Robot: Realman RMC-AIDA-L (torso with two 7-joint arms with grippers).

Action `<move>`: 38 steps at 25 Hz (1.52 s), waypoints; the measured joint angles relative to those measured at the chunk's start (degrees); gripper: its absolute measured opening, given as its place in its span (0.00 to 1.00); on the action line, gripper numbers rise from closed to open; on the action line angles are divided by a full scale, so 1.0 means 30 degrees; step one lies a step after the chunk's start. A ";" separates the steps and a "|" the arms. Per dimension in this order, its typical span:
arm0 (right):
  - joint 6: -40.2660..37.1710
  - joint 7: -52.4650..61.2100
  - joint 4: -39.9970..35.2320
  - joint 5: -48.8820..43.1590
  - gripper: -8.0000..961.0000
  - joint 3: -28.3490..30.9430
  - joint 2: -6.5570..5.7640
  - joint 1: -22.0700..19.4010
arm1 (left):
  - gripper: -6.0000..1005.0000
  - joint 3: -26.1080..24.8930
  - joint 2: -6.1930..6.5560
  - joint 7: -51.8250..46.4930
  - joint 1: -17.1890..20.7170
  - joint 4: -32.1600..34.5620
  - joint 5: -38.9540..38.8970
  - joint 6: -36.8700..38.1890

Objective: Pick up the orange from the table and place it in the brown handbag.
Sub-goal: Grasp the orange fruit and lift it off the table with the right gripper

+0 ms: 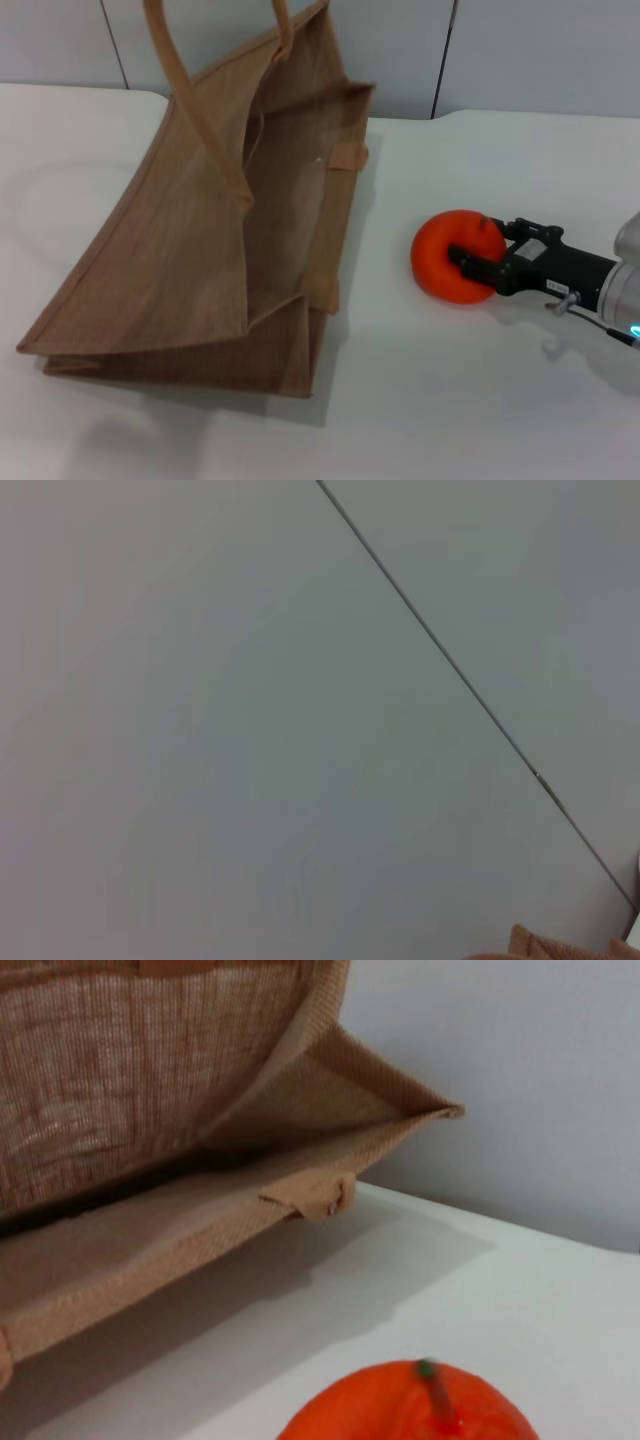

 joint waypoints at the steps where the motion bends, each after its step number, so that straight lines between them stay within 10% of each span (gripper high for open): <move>1: 0.0066 0.0002 0.0084 0.0000 0.82 0.0001 0.0001 -0.0006 | 0.13 -0.0001 0.0001 0.0055 0.0000 0.0003 0.0000 0.0002; 23: 0.1962 0.0970 0.3244 -0.0227 0.34 -0.0230 -0.0035 -0.0600 | 0.13 0.0146 0.0018 0.0221 -0.0184 -0.0122 -0.0155 0.0471; 25: 0.2143 0.0982 0.3267 -0.0243 0.09 -0.0209 -0.0075 -0.0678 | 0.13 0.0146 0.0017 0.0223 -0.0184 -0.0116 -0.0125 0.0471; 31: 0.3275 0.0998 0.3291 -0.0067 0.02 0.0039 -0.0380 -0.0808 | 0.13 0.0145 -0.0003 0.0224 -0.0135 -0.0115 -0.0012 0.0471; 38: 0.3263 0.1494 0.3255 -0.0123 0.36 0.0041 -0.0445 -0.0877 | 0.13 0.0074 -0.0013 0.0342 -0.0081 -0.0114 0.0000 0.0471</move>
